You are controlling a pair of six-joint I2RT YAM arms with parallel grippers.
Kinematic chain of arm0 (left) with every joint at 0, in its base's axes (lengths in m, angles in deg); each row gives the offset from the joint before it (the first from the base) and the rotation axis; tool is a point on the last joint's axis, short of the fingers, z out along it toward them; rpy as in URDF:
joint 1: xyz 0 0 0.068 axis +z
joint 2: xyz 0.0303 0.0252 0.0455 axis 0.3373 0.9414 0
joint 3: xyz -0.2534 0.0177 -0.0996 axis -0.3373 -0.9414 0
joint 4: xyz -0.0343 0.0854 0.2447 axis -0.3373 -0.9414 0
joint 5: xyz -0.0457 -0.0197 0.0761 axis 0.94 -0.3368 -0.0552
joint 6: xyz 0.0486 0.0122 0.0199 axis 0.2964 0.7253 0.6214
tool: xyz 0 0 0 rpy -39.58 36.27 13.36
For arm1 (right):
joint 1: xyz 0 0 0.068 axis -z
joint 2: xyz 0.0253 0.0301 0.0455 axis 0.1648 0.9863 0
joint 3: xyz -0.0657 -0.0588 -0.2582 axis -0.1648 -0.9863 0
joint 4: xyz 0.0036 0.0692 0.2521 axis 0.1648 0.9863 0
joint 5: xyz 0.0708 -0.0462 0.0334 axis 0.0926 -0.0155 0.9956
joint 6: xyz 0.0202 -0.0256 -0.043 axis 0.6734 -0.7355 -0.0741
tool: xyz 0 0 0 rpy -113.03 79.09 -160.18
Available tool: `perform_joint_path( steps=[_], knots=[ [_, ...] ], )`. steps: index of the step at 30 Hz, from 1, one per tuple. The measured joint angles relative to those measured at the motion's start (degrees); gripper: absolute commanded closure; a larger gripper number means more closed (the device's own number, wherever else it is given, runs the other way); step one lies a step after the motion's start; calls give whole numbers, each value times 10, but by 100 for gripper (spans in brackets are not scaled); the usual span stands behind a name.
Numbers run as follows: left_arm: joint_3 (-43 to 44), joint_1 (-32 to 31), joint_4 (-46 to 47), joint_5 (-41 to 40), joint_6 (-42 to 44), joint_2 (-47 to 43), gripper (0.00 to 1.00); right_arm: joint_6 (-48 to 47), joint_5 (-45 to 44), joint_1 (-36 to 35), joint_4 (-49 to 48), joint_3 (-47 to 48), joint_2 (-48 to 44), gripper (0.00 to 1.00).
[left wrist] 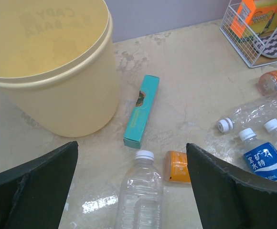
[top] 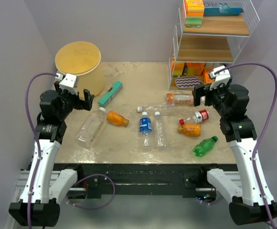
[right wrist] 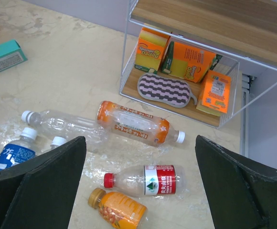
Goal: Put the plastic bottles in the bin
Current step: Pick up the plastic bottle at the center of the board.
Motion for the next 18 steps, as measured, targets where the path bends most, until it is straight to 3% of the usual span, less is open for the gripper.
perform_joint_path(
  steps=[18],
  knots=[
    [-5, 0, 0, 3, 0, 3, 0, 1, 2, 0, 7, 0, 5, 1]
  ],
)
